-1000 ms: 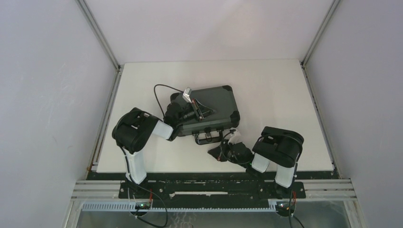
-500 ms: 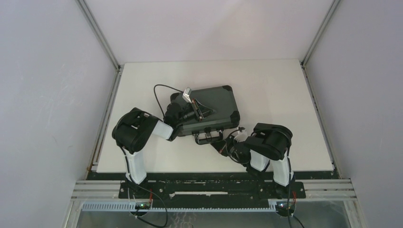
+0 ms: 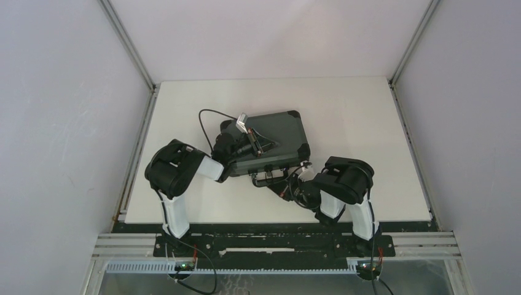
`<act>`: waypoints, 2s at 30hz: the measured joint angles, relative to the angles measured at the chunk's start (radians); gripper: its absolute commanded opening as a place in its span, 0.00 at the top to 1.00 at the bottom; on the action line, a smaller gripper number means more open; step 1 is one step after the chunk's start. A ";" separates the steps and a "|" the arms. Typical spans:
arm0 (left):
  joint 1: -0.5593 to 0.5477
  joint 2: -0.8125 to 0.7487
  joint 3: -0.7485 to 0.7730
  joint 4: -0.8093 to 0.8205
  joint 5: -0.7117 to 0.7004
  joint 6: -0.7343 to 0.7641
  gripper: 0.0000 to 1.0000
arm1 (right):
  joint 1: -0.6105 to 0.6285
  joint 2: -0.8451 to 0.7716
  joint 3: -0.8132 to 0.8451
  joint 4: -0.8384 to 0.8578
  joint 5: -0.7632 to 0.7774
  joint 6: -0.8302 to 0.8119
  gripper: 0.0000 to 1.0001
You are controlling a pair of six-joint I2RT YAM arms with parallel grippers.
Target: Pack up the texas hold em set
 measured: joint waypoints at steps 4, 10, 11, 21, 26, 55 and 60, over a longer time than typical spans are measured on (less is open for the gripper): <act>0.000 0.000 0.000 0.000 0.000 0.000 1.00 | -0.031 -0.003 0.006 -0.004 -0.055 -0.006 1.00; 0.008 0.000 0.000 0.000 -0.013 0.003 1.00 | -0.159 -0.098 0.078 -0.154 -0.138 -0.068 1.00; 0.012 0.000 0.000 0.000 -0.014 0.002 1.00 | -0.180 -0.108 0.095 -0.183 -0.149 -0.080 1.00; 0.036 -0.002 -0.001 -0.002 -0.010 0.002 1.00 | -0.285 -0.141 0.193 -0.334 -0.318 -0.143 1.00; 0.036 -0.001 -0.001 0.000 -0.009 0.001 1.00 | -0.275 -0.192 0.193 -0.365 -0.290 -0.157 1.00; 0.036 0.001 -0.013 0.029 -0.021 0.000 1.00 | 0.089 -0.423 0.385 -1.186 0.308 -0.633 1.00; 0.036 0.002 -0.013 0.033 -0.021 -0.002 1.00 | 0.089 -0.461 0.385 -1.211 0.312 -0.653 1.00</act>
